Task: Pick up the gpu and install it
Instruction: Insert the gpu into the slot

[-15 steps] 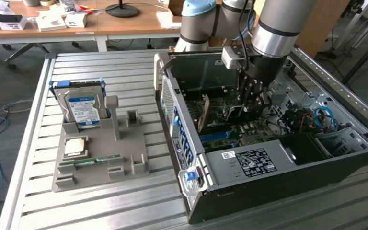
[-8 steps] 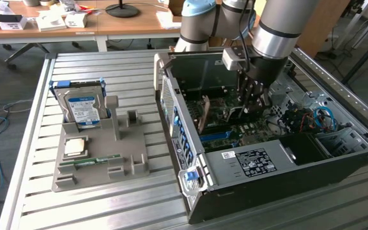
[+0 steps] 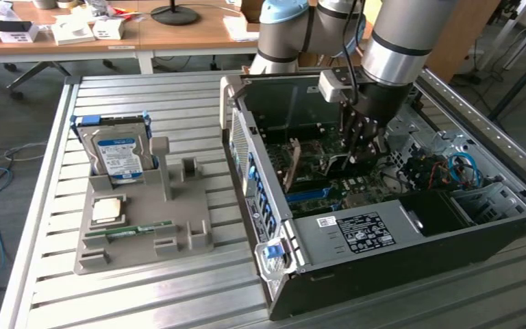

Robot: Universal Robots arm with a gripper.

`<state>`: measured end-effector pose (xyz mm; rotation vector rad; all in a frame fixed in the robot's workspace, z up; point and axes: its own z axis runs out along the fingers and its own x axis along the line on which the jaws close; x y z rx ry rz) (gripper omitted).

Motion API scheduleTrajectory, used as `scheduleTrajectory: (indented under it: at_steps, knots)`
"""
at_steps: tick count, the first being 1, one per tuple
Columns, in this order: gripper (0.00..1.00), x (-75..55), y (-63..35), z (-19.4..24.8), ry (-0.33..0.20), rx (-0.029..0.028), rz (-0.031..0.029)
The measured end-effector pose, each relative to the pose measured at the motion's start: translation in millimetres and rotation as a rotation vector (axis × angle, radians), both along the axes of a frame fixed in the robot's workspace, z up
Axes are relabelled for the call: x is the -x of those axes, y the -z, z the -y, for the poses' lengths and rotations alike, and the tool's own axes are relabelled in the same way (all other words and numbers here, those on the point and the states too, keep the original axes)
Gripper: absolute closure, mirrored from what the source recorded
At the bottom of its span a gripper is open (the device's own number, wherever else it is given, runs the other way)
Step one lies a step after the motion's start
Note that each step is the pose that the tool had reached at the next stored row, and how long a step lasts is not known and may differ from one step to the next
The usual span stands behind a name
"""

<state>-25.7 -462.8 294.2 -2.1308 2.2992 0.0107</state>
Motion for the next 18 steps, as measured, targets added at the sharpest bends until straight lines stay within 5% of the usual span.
scheduleTrajectory:
  at_steps: [18]
  knots:
    - [0.74, 16.2, 8.8, 0.0, 0.0, -0.0001, 0.0]
